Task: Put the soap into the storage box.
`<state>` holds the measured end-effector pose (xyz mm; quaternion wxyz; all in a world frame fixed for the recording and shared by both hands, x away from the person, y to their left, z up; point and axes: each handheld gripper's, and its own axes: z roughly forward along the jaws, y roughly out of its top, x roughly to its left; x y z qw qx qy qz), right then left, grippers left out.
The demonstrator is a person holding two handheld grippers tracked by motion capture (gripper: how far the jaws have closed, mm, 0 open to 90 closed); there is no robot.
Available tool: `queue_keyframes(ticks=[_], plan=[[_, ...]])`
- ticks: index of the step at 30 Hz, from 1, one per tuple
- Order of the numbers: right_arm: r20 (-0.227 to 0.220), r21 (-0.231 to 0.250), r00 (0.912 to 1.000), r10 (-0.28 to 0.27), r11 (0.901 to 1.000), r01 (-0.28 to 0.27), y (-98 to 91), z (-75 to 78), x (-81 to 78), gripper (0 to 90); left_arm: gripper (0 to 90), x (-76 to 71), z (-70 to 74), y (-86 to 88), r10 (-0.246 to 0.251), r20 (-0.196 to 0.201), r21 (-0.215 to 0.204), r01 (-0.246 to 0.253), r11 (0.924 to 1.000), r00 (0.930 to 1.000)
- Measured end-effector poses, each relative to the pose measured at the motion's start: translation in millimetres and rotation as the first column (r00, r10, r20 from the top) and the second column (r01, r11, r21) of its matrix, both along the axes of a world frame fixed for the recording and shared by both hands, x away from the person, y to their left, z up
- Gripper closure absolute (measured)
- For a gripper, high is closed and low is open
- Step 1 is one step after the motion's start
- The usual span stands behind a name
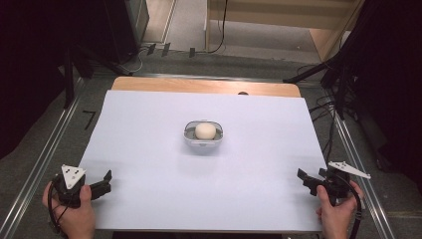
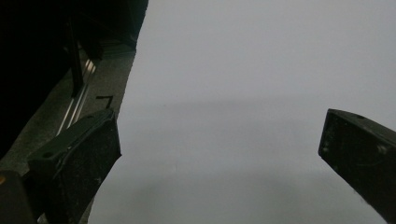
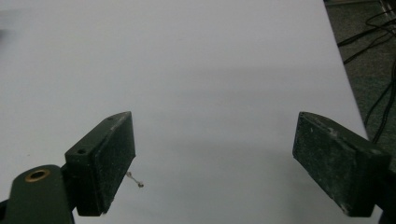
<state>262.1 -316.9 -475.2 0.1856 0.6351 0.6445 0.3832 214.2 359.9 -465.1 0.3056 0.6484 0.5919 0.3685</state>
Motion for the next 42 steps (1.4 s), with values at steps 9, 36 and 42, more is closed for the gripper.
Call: queue_keyframes(ticks=[9,36,42], plan=[[0.007,-0.002,0.9995,-0.03,0.9995,0.03,-19.0,-1.2,-10.7,13.4,0.0,-0.5,0.3,0.5,-0.003,0.0,0.001,0.003,1.0,1.0],[0.03,-0.003,0.9988,-0.039,0.9992,0.039,-47.6,-8.6,-38.4,13.6,0.0,-0.7,0.4,0.8,-0.002,0.001,-0.004,0.002,1.0,1.0],[0.027,-0.013,0.999,-0.035,0.9993,0.035,-44.1,-11.2,-38.6,13.6,0.0,-0.6,0.4,0.8,-0.002,0.001,-0.005,0.002,1.0,1.0]])
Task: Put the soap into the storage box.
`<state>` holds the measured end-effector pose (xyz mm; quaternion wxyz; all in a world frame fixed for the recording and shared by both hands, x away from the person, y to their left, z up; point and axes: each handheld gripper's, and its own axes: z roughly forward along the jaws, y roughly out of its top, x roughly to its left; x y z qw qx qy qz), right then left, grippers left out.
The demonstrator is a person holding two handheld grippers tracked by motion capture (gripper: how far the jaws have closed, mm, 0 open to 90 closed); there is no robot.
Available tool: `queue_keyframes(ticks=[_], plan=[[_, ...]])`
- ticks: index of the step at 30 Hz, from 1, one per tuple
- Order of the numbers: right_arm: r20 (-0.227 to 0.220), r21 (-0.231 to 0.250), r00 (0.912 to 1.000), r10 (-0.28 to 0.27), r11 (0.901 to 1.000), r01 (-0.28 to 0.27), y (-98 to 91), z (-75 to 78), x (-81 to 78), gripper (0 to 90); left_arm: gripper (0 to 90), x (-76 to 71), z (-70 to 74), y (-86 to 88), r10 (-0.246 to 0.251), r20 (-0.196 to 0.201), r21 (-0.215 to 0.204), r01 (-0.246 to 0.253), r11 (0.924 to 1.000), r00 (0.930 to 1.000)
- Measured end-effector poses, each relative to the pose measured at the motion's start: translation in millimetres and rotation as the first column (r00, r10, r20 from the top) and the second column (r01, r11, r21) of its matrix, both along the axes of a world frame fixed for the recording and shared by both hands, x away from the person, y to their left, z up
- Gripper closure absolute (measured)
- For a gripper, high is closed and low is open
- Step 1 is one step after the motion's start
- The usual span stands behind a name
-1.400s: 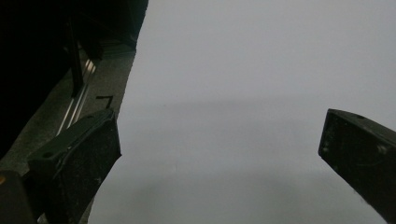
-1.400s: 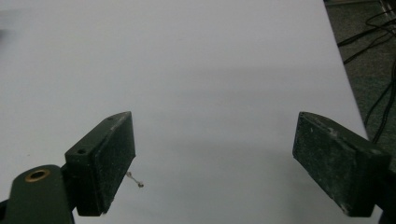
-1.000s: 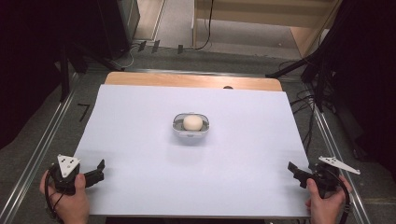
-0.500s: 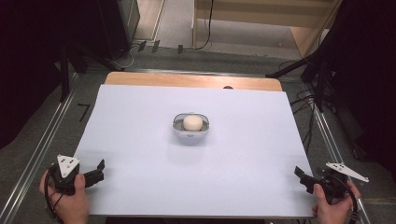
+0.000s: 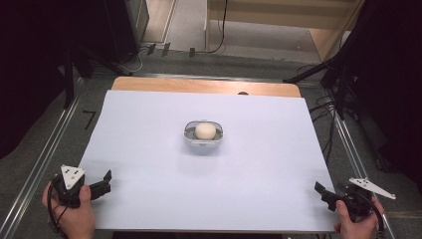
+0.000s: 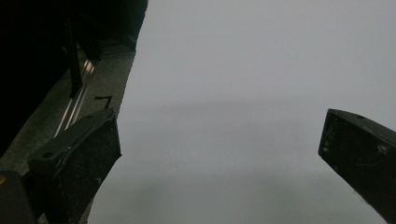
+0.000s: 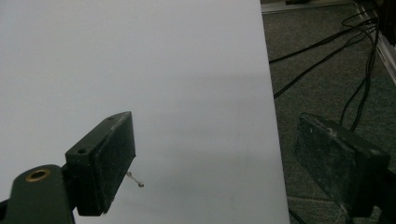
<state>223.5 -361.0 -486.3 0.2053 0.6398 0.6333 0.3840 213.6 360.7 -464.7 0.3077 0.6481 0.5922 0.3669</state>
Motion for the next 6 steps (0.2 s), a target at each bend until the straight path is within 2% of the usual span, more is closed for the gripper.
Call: queue_keyframes(ticks=[6], plan=[[0.006,0.0,0.9999,-0.015,0.9999,0.015,0.3,0.3,-1.2,13.6,0.0,0.3,-0.1,0.0,-0.001,-0.002,-0.001,0.001,1.0,1.0]])
